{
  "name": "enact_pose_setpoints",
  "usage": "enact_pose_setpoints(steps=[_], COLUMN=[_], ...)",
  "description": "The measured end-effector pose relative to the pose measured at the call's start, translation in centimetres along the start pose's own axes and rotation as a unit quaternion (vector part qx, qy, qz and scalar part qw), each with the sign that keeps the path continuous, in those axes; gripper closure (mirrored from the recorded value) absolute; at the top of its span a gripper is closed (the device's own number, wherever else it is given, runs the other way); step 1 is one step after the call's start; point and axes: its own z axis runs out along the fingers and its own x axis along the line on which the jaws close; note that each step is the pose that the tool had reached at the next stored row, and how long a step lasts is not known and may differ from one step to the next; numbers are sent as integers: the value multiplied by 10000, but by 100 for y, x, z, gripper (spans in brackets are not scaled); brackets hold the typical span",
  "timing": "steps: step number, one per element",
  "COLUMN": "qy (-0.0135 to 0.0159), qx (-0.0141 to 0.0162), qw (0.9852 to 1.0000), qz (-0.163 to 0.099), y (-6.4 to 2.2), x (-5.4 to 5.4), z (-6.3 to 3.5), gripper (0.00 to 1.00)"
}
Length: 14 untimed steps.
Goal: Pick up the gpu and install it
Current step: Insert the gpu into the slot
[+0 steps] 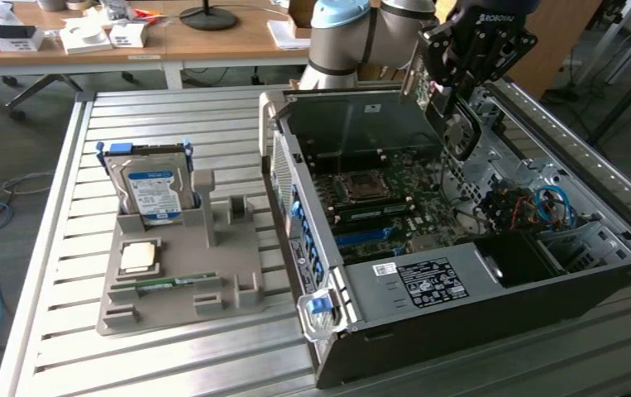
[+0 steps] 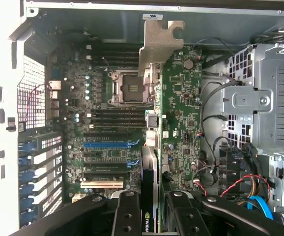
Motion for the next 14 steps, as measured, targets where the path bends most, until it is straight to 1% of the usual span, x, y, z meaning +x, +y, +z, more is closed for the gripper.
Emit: enact_pose_setpoints(steps=[3, 5, 7, 10, 14], qy=[4, 11, 19, 32, 49], qx=[-3, -8, -13, -22, -34], qw=[10000, 9997, 9991, 9977, 9945], qz=[-81, -235, -412, -680, -1044], y=[0, 0, 0, 0, 0], x=[0, 0, 0, 0, 0], z=[0, 1, 1, 2, 3], gripper=[74, 74, 74, 74, 74])
